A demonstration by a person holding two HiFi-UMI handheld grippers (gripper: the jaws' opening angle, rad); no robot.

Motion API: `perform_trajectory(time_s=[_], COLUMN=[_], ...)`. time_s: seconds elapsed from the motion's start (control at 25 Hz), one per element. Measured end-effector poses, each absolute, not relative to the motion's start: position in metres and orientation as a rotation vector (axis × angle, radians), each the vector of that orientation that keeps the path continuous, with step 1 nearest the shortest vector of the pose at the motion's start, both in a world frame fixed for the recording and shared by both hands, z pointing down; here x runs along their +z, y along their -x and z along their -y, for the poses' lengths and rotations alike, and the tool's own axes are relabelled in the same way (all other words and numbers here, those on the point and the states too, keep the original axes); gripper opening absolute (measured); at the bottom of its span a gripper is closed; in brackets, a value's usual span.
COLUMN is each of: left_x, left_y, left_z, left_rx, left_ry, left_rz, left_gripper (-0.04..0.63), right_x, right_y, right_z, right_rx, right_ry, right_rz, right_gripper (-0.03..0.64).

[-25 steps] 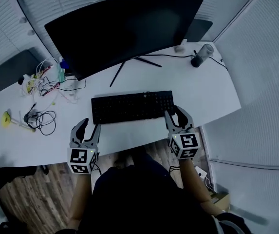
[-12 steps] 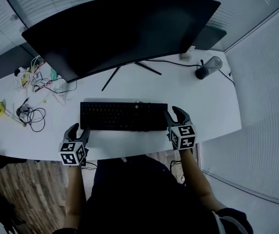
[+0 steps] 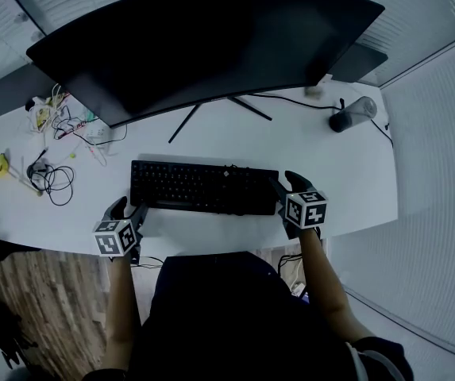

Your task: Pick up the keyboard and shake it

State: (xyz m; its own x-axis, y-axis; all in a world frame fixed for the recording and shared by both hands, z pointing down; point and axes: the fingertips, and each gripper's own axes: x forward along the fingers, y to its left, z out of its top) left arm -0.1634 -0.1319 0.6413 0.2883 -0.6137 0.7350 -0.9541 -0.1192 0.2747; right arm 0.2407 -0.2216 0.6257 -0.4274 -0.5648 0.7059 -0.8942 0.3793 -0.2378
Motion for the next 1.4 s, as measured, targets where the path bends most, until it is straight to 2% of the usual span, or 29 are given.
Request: perform_trajectory(time_s=[0.28,0.72,0.76,0.8,1.12,1.4], left_x=[0.655,0.66,0.66,0.659,0.649,0.635], left_y=[0.162,0.158,0.157,0.156,0.162,0.159], left_z=[0.132,0.134,0.135,0.135,0.137,0.141], left_rx=[0.559,0.579,0.578,0.572,0.463,0.364], left_ry=[-1.772,-1.759,-1.749,-1.738,-1.733,-1.769], left_rz=[1.295,1.215,1.207,1.201,1.272,1.265], left_gripper=[0.291,0.297,0.298,0.296,0.295,0.295], right_x=[0.647,0.655,0.654,0.653,0.633,0.553], right_y=[-0.238,-0.231,-0.227,-0.224,-0.226,-0.217], right_z=[0.229,0.228,0.228,0.229,0.225,0.236], right_rx=[1.116,1.439,1.463,1.479,1.416,1.118], right_ry=[-1.218,-1.134,-1.121,-1.12,-1.232,-1.288], right_rz=[2.092,2.103,2.112,2.119,2.177,2.33], right_gripper=[0.25,0.25,0.195,0.195,0.195,0.195])
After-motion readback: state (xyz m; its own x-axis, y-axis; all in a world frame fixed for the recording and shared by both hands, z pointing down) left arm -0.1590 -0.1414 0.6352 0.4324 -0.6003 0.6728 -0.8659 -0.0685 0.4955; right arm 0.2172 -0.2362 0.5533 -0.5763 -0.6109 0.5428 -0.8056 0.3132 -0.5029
